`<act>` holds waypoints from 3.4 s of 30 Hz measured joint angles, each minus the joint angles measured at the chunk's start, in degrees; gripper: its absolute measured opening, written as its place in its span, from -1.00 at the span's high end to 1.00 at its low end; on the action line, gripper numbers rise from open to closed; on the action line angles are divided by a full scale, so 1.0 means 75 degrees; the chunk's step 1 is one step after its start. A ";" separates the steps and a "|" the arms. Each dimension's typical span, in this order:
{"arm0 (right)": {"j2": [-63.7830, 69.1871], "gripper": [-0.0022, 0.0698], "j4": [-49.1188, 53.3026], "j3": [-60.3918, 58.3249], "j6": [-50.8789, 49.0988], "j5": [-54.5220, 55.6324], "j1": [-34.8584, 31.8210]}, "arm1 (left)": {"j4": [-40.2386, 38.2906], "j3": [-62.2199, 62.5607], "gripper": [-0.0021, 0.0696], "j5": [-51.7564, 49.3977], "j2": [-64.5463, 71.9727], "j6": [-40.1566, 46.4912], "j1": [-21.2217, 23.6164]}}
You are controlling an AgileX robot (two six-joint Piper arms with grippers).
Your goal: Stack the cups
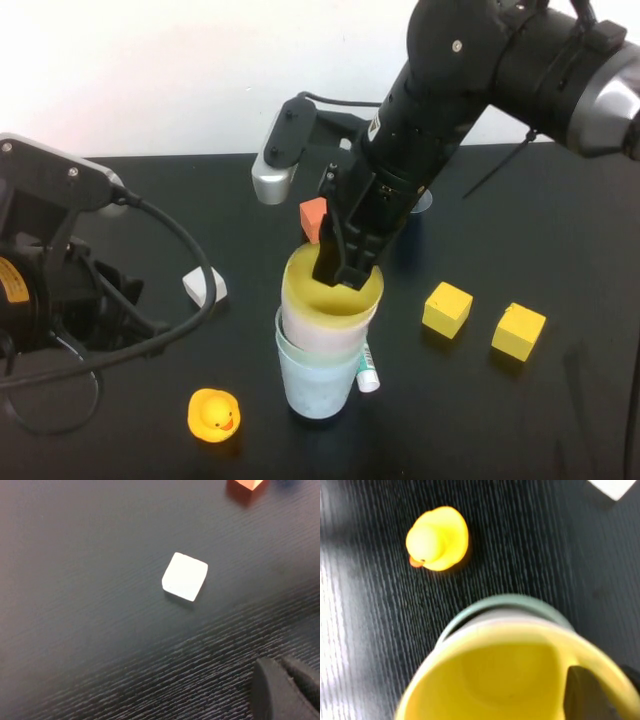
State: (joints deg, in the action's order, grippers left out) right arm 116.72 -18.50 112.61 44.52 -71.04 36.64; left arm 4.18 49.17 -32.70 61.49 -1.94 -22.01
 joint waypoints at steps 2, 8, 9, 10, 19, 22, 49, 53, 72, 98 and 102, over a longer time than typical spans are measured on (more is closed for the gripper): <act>0.0000 0.45 -0.0016 0.0000 -0.0015 0.0000 0.0000 | -0.0016 0.0000 0.94 0.0000 0.0000 0.0000 0.0000; 0.0000 0.27 -0.0178 0.0013 -0.0143 0.0000 0.0000 | -0.0016 0.0000 0.94 0.0000 0.0000 0.0000 0.0000; -0.0013 0.27 -0.0197 0.0072 -0.0156 0.0000 0.0000 | -0.0016 0.0000 0.94 0.0000 0.0000 0.0000 0.0000; -0.0043 0.26 -0.0197 0.0150 -0.0160 0.0000 0.0000 | -0.0016 0.0000 0.94 0.0000 0.0000 0.0000 0.0000; -0.1350 0.39 0.1211 0.1128 -0.0174 -0.0020 0.0000 | -0.0775 -0.0028 0.94 0.0498 -0.0907 0.1078 0.0000; -0.2075 0.47 0.2615 0.1184 -0.0334 -0.0042 0.0000 | -0.0950 -0.0028 0.94 0.0502 -0.1625 0.2298 0.0000; -1.0051 0.93 0.3041 -0.7612 -0.2555 0.2026 0.0000 | -0.2569 -0.5121 0.94 0.6689 -0.6032 0.3341 0.0000; -1.1454 0.94 0.2663 -0.9763 -0.2586 0.3179 0.0000 | -0.2709 -0.5393 0.94 0.6597 -0.6032 0.3293 0.0000; -1.2990 0.94 0.1993 -1.2193 -0.2772 0.4191 0.0000 | -0.2736 -0.5421 0.94 0.4096 -0.6032 0.3282 0.0000; -1.3001 0.94 0.1993 -1.2193 -0.2778 0.4222 0.0000 | -0.2707 -0.6698 0.94 0.3181 -0.8260 0.2751 0.2599; -1.3001 0.94 0.1993 -1.2193 -0.2778 0.4222 0.0000 | -0.2735 -0.6712 0.94 0.2496 -0.8276 0.2566 0.2891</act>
State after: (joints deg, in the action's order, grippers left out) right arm 19.21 -3.55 21.17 23.69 -39.38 36.64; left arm -16.33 -1.17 -13.98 -0.58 17.31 -0.33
